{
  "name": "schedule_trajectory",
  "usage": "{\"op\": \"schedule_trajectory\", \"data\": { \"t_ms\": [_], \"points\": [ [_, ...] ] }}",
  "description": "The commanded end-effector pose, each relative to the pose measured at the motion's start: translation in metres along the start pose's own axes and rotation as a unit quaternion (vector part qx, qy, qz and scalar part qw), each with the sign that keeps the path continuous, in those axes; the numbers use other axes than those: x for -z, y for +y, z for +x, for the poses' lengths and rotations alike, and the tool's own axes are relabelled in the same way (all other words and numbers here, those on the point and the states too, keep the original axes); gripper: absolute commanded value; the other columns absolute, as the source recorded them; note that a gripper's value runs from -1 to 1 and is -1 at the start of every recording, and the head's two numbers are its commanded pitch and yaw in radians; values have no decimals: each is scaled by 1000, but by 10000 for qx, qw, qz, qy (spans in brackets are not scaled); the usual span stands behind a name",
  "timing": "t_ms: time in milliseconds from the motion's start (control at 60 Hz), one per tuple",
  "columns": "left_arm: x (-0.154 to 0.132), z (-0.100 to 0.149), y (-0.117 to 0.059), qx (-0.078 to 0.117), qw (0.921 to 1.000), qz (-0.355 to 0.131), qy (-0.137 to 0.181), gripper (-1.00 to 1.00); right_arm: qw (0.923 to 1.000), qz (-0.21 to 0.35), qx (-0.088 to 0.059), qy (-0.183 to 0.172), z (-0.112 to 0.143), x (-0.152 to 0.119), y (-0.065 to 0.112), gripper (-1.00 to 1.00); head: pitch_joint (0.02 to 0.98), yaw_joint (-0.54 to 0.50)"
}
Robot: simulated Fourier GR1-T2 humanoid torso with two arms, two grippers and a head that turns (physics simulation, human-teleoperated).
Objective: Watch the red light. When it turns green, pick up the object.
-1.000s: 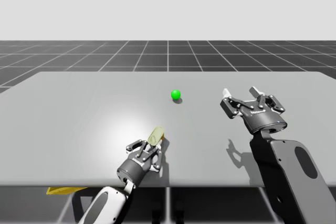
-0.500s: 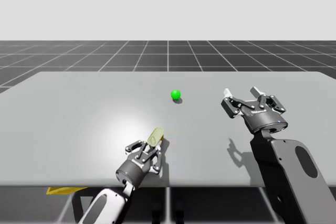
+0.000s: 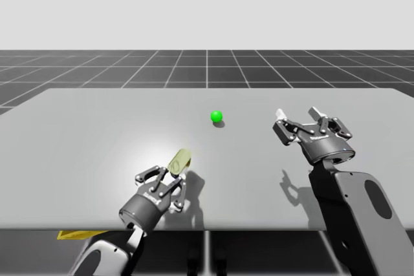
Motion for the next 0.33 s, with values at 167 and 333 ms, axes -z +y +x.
{"op": "schedule_trajectory", "data": {
  "t_ms": [167,333],
  "points": [
    [-6,96,21,470,9890,230,-1380,1000,10000,5,49,-30,2,-1,-1,-1000,454,89],
    [-17,135,29,509,9756,538,-2069,1000,9999,25,103,-22,3,-1,-4,-1000,451,92]
  ]
}}
